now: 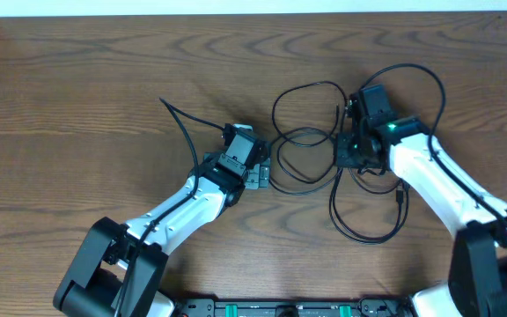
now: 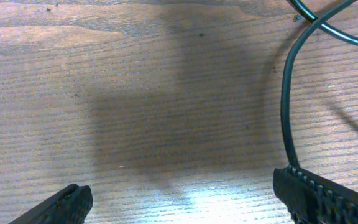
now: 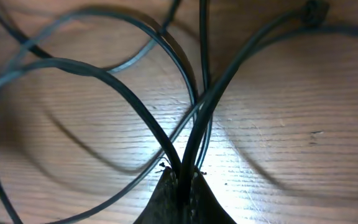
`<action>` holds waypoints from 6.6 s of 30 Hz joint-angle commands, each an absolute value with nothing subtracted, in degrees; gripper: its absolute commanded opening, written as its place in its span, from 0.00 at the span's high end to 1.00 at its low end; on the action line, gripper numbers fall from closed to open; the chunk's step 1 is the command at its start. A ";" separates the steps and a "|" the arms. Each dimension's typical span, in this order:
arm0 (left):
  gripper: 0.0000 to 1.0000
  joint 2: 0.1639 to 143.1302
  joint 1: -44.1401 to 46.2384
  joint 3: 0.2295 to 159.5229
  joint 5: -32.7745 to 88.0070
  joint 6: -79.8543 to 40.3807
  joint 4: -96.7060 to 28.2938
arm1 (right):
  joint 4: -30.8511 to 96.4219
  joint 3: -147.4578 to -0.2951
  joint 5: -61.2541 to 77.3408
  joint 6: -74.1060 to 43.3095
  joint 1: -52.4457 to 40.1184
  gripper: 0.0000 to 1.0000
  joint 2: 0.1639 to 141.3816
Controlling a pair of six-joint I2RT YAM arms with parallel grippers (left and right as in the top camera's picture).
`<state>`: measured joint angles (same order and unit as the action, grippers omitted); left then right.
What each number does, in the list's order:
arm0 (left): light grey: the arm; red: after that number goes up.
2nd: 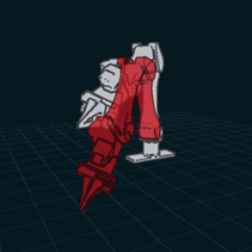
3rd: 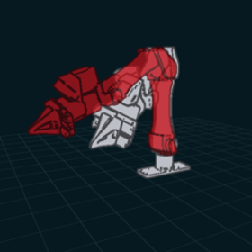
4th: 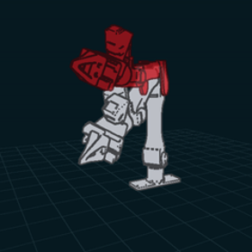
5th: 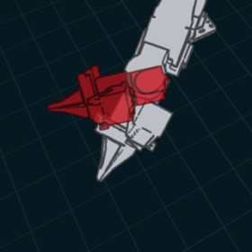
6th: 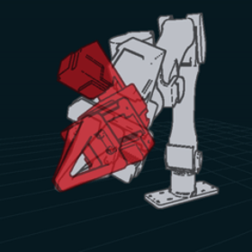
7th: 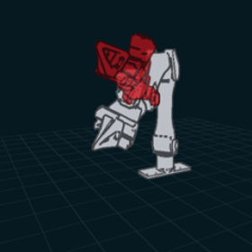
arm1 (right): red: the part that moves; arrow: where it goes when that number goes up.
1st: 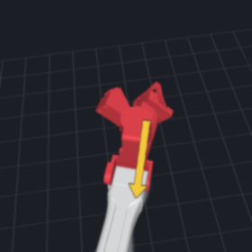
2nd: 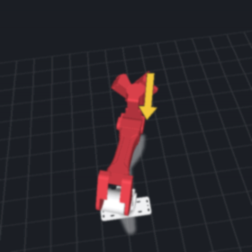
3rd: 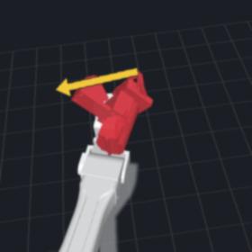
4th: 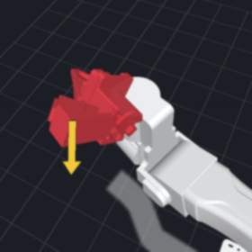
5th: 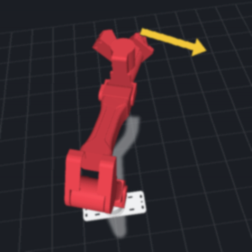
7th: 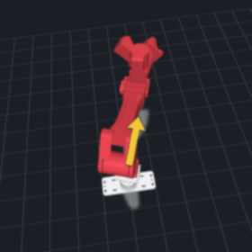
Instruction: Untangle cables
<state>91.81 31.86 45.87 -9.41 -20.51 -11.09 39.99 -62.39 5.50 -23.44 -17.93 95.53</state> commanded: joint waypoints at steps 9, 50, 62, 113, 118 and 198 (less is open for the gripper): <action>0.02 91.46 31.51 46.35 -10.57 -19.73 -11.11 | 38.46 -62.33 4.64 -25.96 -18.11 0.99 102.06; 0.02 91.46 31.51 46.35 -10.57 -19.75 -11.11 | 38.44 -64.34 6.17 -25.58 -23.09 0.99 118.74; 0.02 91.48 31.51 46.35 -10.57 -19.73 -11.11 | 46.19 -91.00 15.81 -13.23 -10.37 0.99 99.18; 0.01 91.20 41.82 46.35 40.32 -18.22 13.19 | 61.63 -140.14 14.11 -15.07 2.35 0.99 95.04; 0.01 91.59 50.43 46.35 19.86 -18.26 12.78 | 63.07 -140.14 14.11 -15.86 2.15 0.99 96.82; 0.92 98.70 37.47 54.39 23.92 -48.45 32.12 | 84.88 -106.39 26.41 -11.57 -0.95 0.99 96.71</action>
